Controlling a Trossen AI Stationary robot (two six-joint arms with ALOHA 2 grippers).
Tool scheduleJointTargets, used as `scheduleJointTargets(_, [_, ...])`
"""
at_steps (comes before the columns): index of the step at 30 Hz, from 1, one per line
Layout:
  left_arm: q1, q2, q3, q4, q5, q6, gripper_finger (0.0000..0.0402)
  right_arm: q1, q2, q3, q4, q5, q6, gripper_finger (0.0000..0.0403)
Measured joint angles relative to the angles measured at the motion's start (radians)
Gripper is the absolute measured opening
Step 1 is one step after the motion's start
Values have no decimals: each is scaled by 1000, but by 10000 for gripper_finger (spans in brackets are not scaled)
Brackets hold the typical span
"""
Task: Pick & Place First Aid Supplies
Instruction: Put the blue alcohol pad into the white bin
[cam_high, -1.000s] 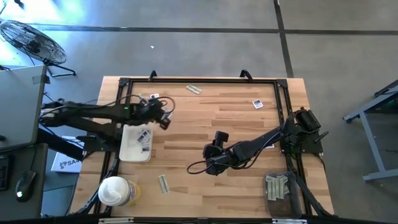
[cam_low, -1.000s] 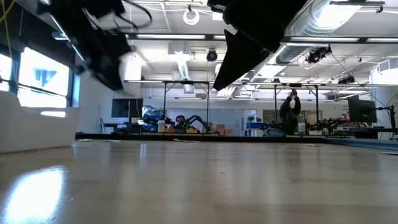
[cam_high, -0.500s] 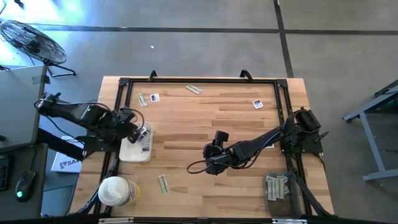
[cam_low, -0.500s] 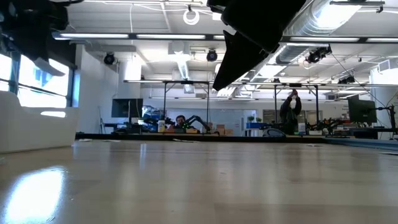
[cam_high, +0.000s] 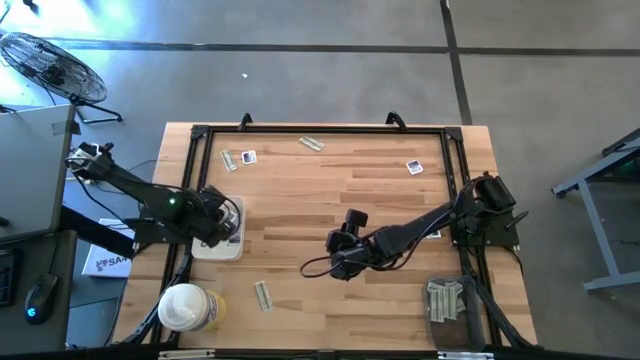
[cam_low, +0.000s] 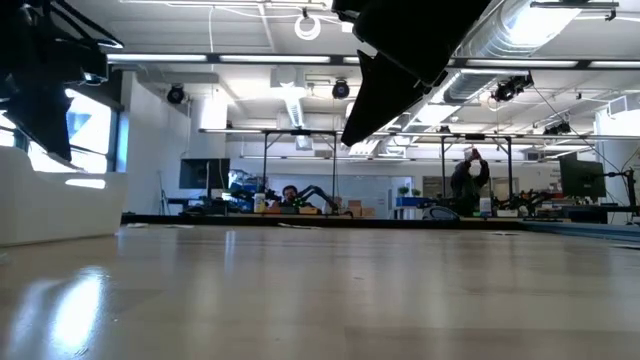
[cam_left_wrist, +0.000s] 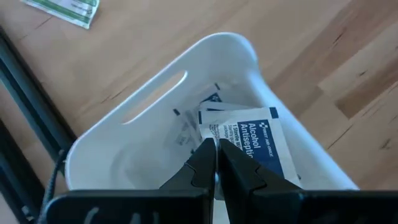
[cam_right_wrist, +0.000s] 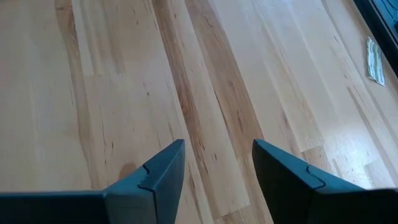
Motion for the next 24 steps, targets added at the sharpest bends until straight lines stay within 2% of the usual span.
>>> scheduleJointTargets(11, [0,231,0,43,-18,-34,14,0,0,0,9,3,0,183])
scheduleJointTargets(18, [1,306,1,60,-23,-67,16,-4,0,0,23,3,-7,183])
scheduleJointTargets(21, [1,307,6,54,-11,-62,31,-9,0,0,23,2,-7,183])
scheduleJointTargets(24, [1,307,30,20,8,-61,65,-13,0,0,24,1,-7,183])
